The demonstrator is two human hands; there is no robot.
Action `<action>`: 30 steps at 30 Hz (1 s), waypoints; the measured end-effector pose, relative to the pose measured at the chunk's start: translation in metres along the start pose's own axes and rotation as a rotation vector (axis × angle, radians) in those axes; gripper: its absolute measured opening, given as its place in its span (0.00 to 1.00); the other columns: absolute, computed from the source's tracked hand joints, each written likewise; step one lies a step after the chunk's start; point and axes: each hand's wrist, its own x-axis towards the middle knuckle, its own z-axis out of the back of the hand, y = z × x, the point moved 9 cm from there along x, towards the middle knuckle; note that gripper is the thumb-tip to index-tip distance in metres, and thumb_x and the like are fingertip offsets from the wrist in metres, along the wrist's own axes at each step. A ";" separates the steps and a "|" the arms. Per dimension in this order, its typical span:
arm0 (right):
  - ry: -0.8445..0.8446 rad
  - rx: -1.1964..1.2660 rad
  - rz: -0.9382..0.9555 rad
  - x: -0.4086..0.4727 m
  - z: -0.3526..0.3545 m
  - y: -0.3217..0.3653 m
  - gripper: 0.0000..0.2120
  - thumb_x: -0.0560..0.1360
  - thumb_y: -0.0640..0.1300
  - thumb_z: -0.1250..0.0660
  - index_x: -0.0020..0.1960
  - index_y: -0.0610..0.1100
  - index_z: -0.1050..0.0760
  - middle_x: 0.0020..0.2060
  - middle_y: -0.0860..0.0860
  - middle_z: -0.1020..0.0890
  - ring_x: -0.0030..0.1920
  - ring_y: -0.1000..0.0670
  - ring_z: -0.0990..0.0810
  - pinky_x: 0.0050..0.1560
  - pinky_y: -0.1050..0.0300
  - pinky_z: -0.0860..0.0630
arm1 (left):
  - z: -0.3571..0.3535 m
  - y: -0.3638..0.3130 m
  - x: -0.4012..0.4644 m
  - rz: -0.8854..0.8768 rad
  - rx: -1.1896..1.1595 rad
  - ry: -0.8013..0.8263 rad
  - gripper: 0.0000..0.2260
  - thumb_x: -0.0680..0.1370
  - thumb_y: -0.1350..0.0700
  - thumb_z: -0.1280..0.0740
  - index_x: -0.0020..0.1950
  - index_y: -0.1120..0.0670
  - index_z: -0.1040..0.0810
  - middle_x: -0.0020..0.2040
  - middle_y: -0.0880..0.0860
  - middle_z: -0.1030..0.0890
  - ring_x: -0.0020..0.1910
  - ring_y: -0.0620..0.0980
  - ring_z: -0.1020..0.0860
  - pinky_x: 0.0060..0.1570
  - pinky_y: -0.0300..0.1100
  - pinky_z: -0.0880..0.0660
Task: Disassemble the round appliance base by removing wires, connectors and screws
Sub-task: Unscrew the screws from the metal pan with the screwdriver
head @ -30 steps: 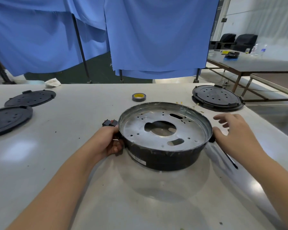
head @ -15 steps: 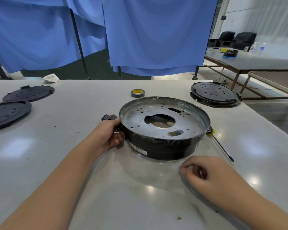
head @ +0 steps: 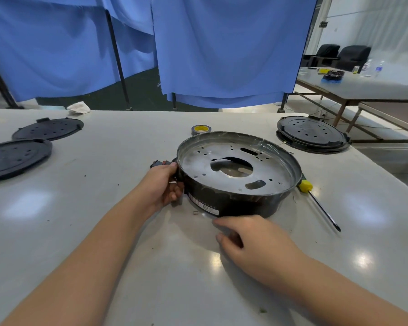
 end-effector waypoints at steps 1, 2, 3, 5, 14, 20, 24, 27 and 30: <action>0.006 -0.031 0.027 0.003 -0.003 0.008 0.17 0.78 0.53 0.44 0.65 0.54 0.31 0.47 0.52 0.18 0.49 0.46 0.21 0.43 0.54 0.27 | 0.001 -0.001 0.000 -0.001 0.000 -0.007 0.13 0.83 0.54 0.44 0.39 0.55 0.32 0.18 0.50 0.29 0.14 0.43 0.33 0.14 0.29 0.41; 0.019 -0.069 0.045 0.007 -0.008 0.015 0.17 0.78 0.52 0.45 0.67 0.54 0.33 0.48 0.50 0.18 0.49 0.43 0.21 0.43 0.53 0.27 | 0.002 -0.001 0.000 0.000 -0.005 -0.011 0.13 0.83 0.54 0.44 0.39 0.55 0.32 0.18 0.50 0.30 0.14 0.43 0.34 0.15 0.28 0.41; 0.032 -0.118 0.062 0.009 -0.014 0.023 0.18 0.79 0.50 0.45 0.69 0.54 0.36 0.48 0.48 0.18 0.48 0.41 0.21 0.40 0.53 0.29 | 0.003 -0.002 0.000 0.003 -0.012 -0.013 0.13 0.83 0.55 0.44 0.39 0.54 0.32 0.18 0.50 0.30 0.14 0.43 0.34 0.15 0.28 0.42; 0.061 -0.233 0.093 0.016 -0.026 0.037 0.22 0.79 0.46 0.45 0.73 0.52 0.41 0.46 0.46 0.18 0.45 0.40 0.20 0.34 0.55 0.37 | 0.003 -0.002 0.000 0.006 -0.018 -0.014 0.12 0.83 0.55 0.44 0.40 0.54 0.32 0.19 0.50 0.30 0.14 0.43 0.34 0.15 0.28 0.42; 0.212 -0.469 0.021 0.042 -0.042 0.042 0.15 0.72 0.31 0.39 0.58 0.36 0.29 0.48 0.42 0.17 0.48 0.39 0.19 0.29 0.57 0.42 | 0.002 -0.004 -0.001 0.000 -0.016 0.000 0.12 0.83 0.57 0.45 0.39 0.54 0.32 0.18 0.50 0.30 0.14 0.43 0.33 0.14 0.29 0.42; 0.028 -0.623 -0.029 0.042 -0.020 0.050 0.17 0.35 0.46 0.25 0.22 0.44 0.25 0.12 0.51 0.30 0.13 0.53 0.30 0.23 0.67 0.49 | 0.000 -0.006 -0.002 -0.005 -0.014 0.008 0.13 0.83 0.58 0.46 0.39 0.55 0.32 0.17 0.50 0.31 0.13 0.43 0.34 0.13 0.30 0.43; 0.003 -0.633 0.020 0.037 -0.022 0.049 0.17 0.35 0.45 0.26 0.23 0.45 0.26 0.13 0.52 0.30 0.12 0.54 0.31 0.25 0.66 0.52 | 0.000 -0.007 -0.002 -0.013 -0.004 0.006 0.12 0.83 0.58 0.46 0.39 0.55 0.32 0.18 0.50 0.31 0.13 0.43 0.34 0.13 0.29 0.43; 0.077 -0.488 0.127 0.032 -0.027 0.048 0.13 0.55 0.45 0.24 0.35 0.46 0.25 0.27 0.50 0.22 0.24 0.49 0.23 0.22 0.62 0.51 | 0.002 -0.006 -0.002 -0.009 -0.013 0.002 0.13 0.83 0.57 0.45 0.38 0.55 0.33 0.18 0.50 0.30 0.14 0.43 0.34 0.14 0.29 0.43; 0.117 -0.216 0.174 0.024 -0.021 0.040 0.05 0.77 0.46 0.40 0.49 0.46 0.29 0.45 0.51 0.23 0.41 0.46 0.23 0.33 0.53 0.30 | 0.002 -0.005 0.000 -0.011 -0.013 0.002 0.13 0.82 0.58 0.45 0.38 0.55 0.33 0.18 0.50 0.31 0.14 0.44 0.35 0.14 0.29 0.43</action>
